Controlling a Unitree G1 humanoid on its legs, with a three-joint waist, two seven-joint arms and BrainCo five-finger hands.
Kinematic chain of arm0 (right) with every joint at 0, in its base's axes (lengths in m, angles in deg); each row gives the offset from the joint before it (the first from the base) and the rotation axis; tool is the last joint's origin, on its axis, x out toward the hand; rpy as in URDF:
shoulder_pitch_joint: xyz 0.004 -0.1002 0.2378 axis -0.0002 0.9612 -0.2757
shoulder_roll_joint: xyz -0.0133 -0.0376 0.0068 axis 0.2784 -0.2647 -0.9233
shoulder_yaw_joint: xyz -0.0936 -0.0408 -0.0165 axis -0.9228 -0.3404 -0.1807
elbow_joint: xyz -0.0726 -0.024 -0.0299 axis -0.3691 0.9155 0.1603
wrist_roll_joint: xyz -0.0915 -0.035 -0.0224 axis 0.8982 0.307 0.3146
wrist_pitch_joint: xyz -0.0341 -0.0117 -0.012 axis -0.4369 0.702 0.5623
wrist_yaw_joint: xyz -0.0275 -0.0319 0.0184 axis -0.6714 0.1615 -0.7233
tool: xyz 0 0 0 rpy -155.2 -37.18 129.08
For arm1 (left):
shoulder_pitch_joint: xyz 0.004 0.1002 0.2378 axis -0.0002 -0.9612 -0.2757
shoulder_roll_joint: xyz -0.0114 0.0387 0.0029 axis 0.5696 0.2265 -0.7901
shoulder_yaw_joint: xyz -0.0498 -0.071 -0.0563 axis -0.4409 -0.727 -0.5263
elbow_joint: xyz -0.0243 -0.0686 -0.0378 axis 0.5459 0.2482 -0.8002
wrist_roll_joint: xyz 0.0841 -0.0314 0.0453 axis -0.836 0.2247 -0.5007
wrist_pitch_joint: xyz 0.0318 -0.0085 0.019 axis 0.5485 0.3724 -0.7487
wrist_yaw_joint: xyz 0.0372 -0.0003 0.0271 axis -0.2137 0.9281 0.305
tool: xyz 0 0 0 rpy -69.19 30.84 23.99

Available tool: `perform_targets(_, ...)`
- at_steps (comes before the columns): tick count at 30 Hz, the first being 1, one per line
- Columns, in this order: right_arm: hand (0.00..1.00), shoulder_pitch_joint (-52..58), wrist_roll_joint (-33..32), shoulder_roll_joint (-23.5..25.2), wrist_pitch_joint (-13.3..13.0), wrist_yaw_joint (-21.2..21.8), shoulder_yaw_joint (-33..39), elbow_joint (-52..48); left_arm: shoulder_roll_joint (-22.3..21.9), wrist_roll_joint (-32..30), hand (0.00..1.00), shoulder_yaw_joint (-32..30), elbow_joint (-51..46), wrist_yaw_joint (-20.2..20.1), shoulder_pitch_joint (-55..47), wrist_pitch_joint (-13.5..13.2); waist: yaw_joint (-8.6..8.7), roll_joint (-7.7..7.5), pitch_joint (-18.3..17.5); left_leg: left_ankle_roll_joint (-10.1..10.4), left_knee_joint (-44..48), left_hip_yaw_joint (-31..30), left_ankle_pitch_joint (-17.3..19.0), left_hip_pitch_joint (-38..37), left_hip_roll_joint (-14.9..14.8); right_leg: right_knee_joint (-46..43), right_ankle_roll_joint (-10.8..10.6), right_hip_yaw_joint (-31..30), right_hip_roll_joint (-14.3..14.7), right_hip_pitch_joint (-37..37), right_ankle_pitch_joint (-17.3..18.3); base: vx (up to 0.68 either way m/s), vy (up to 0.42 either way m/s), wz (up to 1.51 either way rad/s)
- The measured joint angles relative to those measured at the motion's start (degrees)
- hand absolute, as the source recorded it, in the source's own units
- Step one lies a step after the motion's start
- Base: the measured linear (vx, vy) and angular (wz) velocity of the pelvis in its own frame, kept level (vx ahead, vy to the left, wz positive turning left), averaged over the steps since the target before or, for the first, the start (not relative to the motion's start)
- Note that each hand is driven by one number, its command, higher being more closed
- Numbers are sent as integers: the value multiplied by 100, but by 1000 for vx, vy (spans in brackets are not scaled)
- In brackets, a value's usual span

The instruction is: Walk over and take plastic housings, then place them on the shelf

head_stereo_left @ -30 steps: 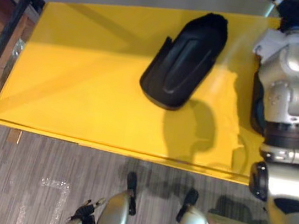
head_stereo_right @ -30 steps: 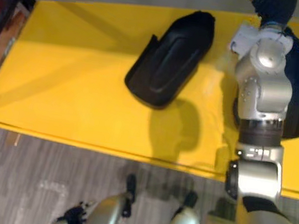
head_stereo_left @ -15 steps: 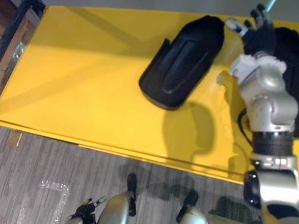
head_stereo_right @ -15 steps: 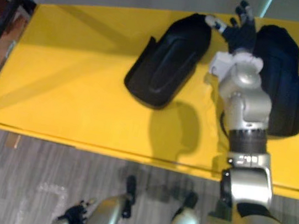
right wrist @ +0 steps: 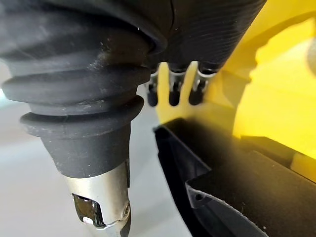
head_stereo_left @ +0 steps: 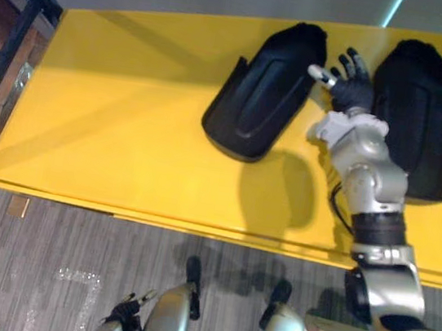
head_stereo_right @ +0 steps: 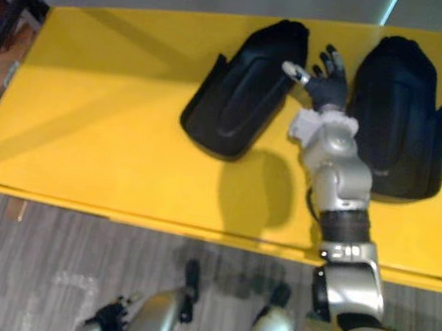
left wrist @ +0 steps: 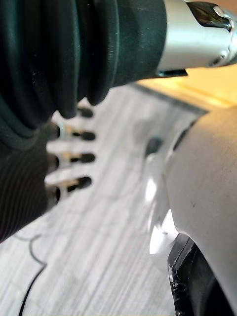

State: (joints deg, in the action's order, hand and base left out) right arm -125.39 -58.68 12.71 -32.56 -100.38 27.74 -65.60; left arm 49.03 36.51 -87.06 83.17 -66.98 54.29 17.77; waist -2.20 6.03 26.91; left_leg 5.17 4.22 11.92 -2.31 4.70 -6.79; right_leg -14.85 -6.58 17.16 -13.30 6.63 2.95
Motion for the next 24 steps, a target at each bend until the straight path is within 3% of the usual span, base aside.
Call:
perform_targets(5, 0, 51, 158, 59, -32, 82, -75, 1, 69, 9, 0, 28, 2, 0, 0, 1, -5, -98, 4, 0, 0, 0, -1, 1, 2, -53, 16, 3, -13, 24, 14, 0, 0, 0)
perform_targets(24, 0, 56, 599, 122, -240, 34, -183, 158, 78, 19, 0, 41, 7, 2, -1, 5, -3, -116, -6, -6, 17, -42, -24, 32, 90, -367, 4, 19, -157, 153, 162, -1, 0, 1)
